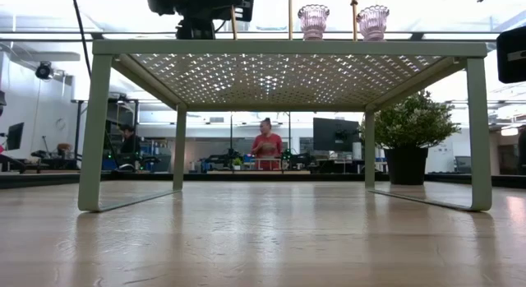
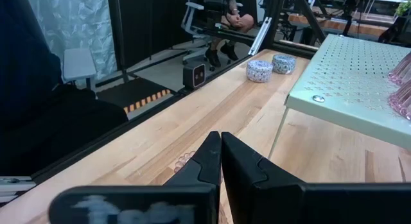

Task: Pick & Place candle stick holders
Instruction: Put the gold candle holder on the shelf

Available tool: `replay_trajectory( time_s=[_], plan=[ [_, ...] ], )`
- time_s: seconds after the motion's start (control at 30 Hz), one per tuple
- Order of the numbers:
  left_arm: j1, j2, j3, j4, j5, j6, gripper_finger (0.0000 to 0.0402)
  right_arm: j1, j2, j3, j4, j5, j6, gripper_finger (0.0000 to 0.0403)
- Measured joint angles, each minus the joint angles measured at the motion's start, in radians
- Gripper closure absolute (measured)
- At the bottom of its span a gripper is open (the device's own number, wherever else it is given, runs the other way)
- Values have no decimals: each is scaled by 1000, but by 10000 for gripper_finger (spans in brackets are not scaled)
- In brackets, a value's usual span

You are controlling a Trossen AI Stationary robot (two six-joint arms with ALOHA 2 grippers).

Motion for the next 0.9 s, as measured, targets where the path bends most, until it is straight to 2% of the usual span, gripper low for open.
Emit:
replay_trajectory(
  time_s=[0.77,0.9],
  plan=[
    [4,-1,0,8,-18,20,362,0,0,0,0,0,-1,394],
    [4,-1,0,6,16,-12,362,0,0,0,0,0,0,394]
  ],
)
